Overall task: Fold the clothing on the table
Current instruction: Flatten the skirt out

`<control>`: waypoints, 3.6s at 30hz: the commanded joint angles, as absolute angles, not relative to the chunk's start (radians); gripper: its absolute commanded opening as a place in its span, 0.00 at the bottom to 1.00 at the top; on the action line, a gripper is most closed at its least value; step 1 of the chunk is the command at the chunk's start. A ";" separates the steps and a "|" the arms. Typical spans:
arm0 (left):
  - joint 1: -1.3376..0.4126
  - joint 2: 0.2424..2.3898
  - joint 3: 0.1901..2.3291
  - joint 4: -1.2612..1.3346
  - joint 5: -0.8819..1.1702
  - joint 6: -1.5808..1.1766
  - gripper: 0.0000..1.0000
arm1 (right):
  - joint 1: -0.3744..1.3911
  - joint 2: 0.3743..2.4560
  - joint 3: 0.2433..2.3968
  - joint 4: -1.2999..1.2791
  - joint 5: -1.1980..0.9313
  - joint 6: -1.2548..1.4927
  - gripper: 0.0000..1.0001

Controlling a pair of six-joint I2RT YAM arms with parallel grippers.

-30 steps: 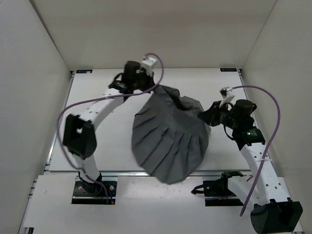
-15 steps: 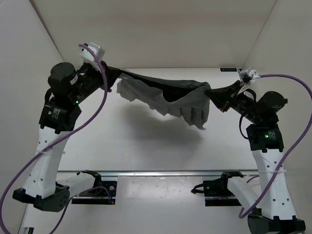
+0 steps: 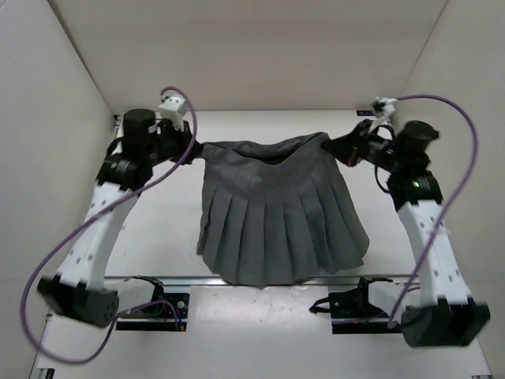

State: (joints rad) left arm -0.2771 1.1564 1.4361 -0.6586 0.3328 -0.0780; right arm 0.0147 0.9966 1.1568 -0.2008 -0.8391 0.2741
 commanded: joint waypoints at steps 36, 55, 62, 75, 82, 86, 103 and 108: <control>-0.307 2.074 1.589 -0.368 0.180 -0.216 0.58 | 0.094 1.867 1.364 -0.196 -0.551 0.149 0.58; -0.305 2.009 1.527 -0.360 0.060 -0.233 0.67 | 0.111 1.861 1.355 -0.207 -0.571 0.150 0.59; -0.325 2.105 1.631 -0.390 0.037 -0.232 0.66 | 0.115 1.841 1.348 -0.209 -0.555 0.140 0.59; -0.331 2.141 1.654 -0.426 0.012 -0.221 0.44 | 0.107 1.848 1.351 -0.190 -0.537 0.135 0.59; -0.339 2.166 1.667 -0.437 0.058 -0.216 0.00 | 0.112 1.884 1.391 -0.196 -0.545 0.135 0.59; -0.328 2.140 1.635 -0.422 0.087 -0.221 0.00 | 0.110 1.913 1.440 -0.228 -0.540 0.107 0.59; -0.293 2.028 1.525 -0.341 0.175 -0.241 0.00 | 0.147 2.077 1.579 -0.302 -0.607 0.009 0.13; -0.265 1.925 1.399 -0.288 0.196 -0.247 0.00 | 0.109 1.971 1.473 -0.201 -0.673 0.093 0.00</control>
